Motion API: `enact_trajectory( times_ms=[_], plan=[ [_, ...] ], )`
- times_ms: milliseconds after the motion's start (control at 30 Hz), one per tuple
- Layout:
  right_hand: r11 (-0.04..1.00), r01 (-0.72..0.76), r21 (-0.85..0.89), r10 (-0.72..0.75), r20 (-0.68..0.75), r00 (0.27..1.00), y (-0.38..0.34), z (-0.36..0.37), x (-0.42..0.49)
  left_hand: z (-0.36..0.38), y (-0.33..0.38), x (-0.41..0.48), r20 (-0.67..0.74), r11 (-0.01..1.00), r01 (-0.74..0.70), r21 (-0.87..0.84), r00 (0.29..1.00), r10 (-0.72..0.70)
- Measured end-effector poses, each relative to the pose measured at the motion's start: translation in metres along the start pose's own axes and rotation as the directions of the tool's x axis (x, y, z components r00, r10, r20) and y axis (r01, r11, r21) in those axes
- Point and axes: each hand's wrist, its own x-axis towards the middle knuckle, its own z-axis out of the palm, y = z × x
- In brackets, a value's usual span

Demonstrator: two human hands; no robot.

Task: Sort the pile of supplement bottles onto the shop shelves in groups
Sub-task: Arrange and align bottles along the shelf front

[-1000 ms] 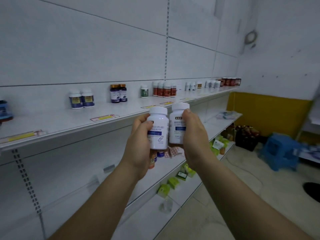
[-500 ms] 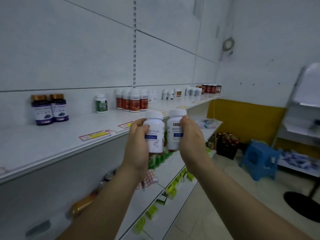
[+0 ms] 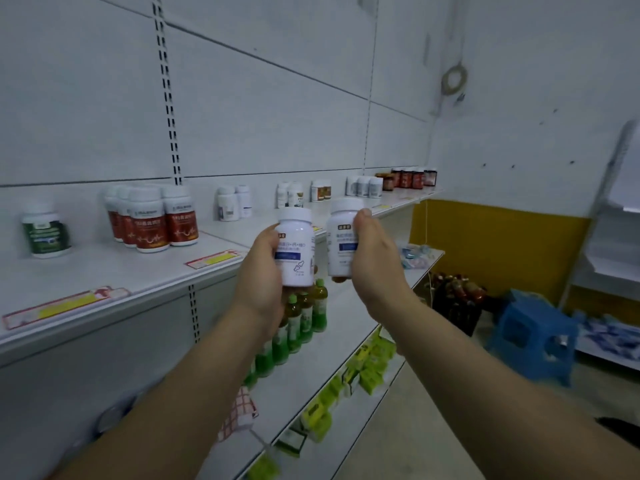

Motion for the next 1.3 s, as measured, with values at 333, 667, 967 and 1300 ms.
enact_trajectory(
  times_ms=[333,667,967,1300],
  plan=[
    [0.989,-0.061,0.137,0.026,0.243,0.97,0.051,-0.032,0.14,0.054,-0.035,0.106,-0.141,0.995,-0.031,0.093,0.989,0.044],
    [0.974,-0.196,0.11,0.102,0.558,0.823,0.1,0.059,0.256,-0.003,-0.015,0.22,-0.279,0.863,0.019,0.505,0.95,0.142],
    [1.0,0.013,-0.015,0.003,0.771,0.636,0.149,0.141,0.351,-0.041,-0.027,0.288,-0.419,0.478,0.28,0.833,0.882,0.213],
    [0.959,0.265,0.099,-0.221,0.847,0.483,0.184,0.183,0.407,-0.039,-0.048,0.336,-0.535,0.301,0.449,0.841,0.771,0.345]
  ],
)
